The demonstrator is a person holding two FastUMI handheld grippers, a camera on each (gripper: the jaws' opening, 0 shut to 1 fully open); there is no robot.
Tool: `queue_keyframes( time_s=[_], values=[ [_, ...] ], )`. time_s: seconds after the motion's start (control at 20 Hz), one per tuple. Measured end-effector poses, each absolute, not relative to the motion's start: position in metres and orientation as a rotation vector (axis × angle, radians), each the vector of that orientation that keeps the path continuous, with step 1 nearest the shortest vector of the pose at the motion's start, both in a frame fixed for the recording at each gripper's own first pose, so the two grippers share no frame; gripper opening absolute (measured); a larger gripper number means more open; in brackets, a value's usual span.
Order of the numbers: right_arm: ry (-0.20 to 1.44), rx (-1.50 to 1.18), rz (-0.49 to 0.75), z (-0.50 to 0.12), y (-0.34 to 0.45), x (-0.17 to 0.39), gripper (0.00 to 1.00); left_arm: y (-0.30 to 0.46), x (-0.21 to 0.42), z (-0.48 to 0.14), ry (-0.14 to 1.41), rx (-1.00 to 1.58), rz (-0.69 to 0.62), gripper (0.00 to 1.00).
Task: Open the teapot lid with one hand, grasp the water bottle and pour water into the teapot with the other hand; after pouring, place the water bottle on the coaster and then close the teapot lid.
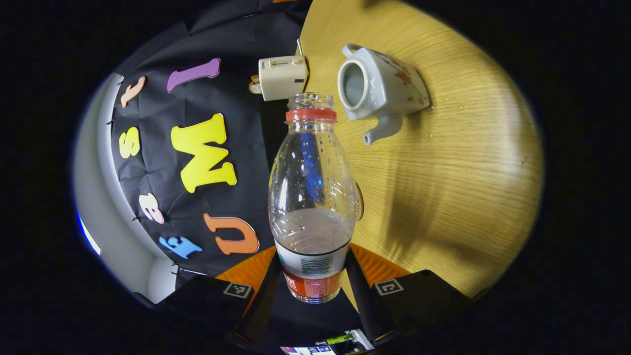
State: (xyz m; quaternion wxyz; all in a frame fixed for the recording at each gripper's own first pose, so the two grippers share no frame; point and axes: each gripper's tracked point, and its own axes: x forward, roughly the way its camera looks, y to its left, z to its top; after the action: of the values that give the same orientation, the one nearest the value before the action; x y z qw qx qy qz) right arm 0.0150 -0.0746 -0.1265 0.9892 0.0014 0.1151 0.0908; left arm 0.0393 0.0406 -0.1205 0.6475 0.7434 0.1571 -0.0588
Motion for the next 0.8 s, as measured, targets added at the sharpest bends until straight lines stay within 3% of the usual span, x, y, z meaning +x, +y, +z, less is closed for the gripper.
queue_keyframes(
  time_s=[0.8],
  values=[
    [0.228, 0.004, 0.185, -0.125, -0.077, 0.014, 0.00, 0.027, 0.060, -0.106, 0.293, 1.849, -0.123, 0.75]
  ],
)
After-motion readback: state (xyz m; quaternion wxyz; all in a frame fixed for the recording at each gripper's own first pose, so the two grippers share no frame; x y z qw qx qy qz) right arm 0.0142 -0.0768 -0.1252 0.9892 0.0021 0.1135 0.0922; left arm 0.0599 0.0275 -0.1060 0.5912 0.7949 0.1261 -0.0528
